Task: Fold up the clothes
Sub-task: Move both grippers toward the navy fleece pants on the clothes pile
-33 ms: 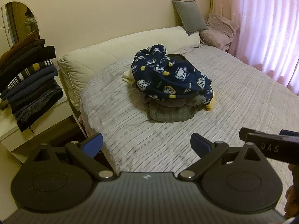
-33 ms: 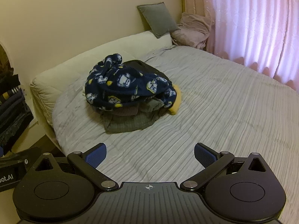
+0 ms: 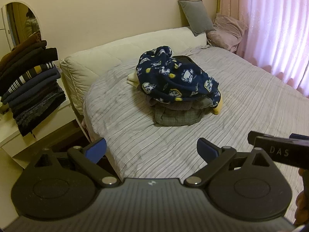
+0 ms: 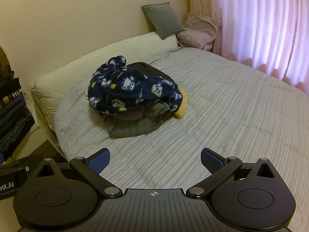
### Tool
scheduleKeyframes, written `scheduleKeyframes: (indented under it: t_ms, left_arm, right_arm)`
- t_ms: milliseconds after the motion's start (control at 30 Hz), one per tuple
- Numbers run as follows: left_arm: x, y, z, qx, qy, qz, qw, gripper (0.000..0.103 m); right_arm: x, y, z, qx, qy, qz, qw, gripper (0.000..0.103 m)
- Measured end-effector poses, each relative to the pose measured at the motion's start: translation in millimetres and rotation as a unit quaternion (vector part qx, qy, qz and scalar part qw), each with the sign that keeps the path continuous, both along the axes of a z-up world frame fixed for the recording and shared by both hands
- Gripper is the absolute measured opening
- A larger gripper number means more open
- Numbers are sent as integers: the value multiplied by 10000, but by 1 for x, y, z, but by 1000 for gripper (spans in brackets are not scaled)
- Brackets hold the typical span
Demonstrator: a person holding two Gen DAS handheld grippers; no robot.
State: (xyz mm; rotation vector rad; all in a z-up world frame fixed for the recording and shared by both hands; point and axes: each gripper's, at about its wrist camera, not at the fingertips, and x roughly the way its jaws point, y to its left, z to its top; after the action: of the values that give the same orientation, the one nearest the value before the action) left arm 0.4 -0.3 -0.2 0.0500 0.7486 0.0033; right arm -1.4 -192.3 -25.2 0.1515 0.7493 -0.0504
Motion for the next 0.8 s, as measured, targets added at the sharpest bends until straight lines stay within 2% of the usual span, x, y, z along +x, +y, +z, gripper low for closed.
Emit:
scheduleKeyframes:
  t_ms: [133, 200, 233, 467, 800]
  left_arm:
    - [-6, -5, 1, 135, -108, -44, 9998, 99]
    - [-3, -3, 2, 87, 17, -55, 9999, 99]
    - [-2, -4, 0, 101, 40, -66, 9999, 99]
    - [3, -19, -4, 242, 103, -206, 9994, 99]
    - [7, -38, -9, 313, 129, -336, 9989, 99]
  right_arm:
    - [-2, 2, 0, -68, -72, 14, 9999, 103]
    - [2, 3, -1, -88, 24, -30, 10000, 103]
    - [-5, 1, -2, -76, -92, -46, 9999, 103]
    - [-6, -10, 9, -17, -13, -186, 9998, 103]
    - [-12, -23, 5, -45, 14, -276, 9996, 103]
